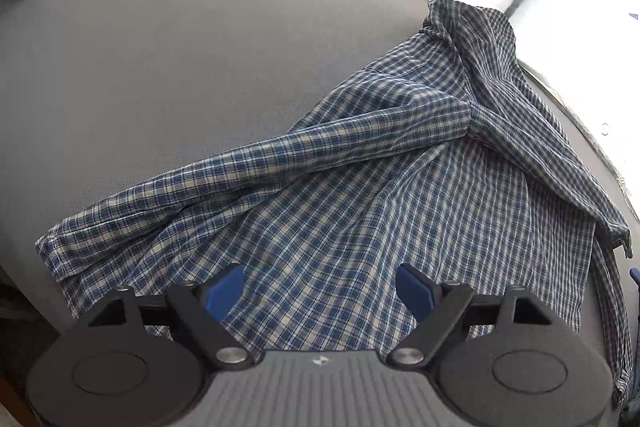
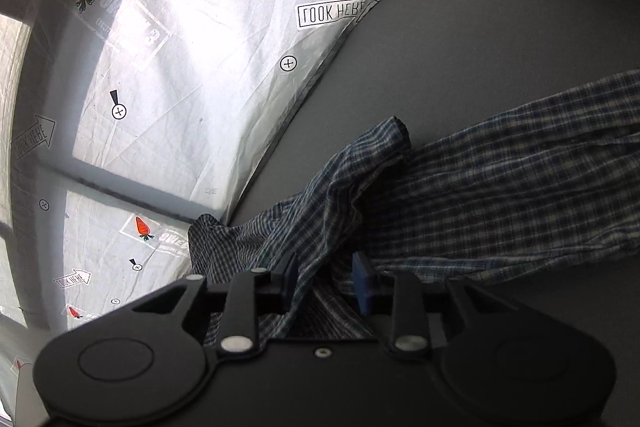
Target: Fold clothes
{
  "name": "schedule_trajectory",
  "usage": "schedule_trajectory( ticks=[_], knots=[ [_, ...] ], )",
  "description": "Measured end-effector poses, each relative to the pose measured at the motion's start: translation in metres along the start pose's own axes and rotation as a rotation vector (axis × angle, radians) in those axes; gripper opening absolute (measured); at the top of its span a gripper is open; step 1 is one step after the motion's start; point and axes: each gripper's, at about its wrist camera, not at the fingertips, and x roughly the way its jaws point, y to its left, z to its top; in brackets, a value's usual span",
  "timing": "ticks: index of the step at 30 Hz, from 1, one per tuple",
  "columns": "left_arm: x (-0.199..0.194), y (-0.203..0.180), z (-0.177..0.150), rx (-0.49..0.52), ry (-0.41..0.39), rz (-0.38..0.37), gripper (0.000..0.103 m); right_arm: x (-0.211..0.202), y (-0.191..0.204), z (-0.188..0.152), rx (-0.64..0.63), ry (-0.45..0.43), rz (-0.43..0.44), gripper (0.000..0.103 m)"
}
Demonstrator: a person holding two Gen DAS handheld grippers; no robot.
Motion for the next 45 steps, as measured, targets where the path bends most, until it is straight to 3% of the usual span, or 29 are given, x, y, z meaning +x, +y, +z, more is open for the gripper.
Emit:
schedule_trajectory(
  ticks=[8,13,16,21,25,30,39,45],
  knots=[
    [-0.013,0.064,0.017,0.049,-0.016,-0.006,0.084,0.007,0.033,-0.124,-0.059,0.152,0.025,0.017],
    [-0.013,0.107,0.035,0.081,0.001,-0.031,0.084,0.018,0.066,-0.205,-0.09,0.285,0.047,0.017],
    [-0.009,0.129,0.046,0.103,0.019,-0.046,0.088,0.022,0.088,-0.251,-0.146,0.342,0.039,0.023],
    [-0.002,0.164,0.065,0.14,0.049,-0.072,0.091,0.02,0.109,-0.313,-0.155,0.362,0.056,0.026],
    [0.004,0.193,0.08,0.17,0.074,-0.092,0.091,0.019,0.123,-0.356,-0.146,0.371,0.088,0.014],
    [0.016,0.206,0.089,0.216,0.123,-0.107,0.091,0.021,0.137,-0.391,-0.146,0.402,0.101,0.011],
    [0.03,0.2,0.085,0.343,0.18,-0.141,0.098,0.031,0.143,-0.421,-0.12,0.471,0.067,0.012],
    [0.03,0.204,0.083,0.396,0.198,-0.177,0.099,0.042,0.139,-0.436,-0.073,0.496,0.025,0.02]
  ],
)
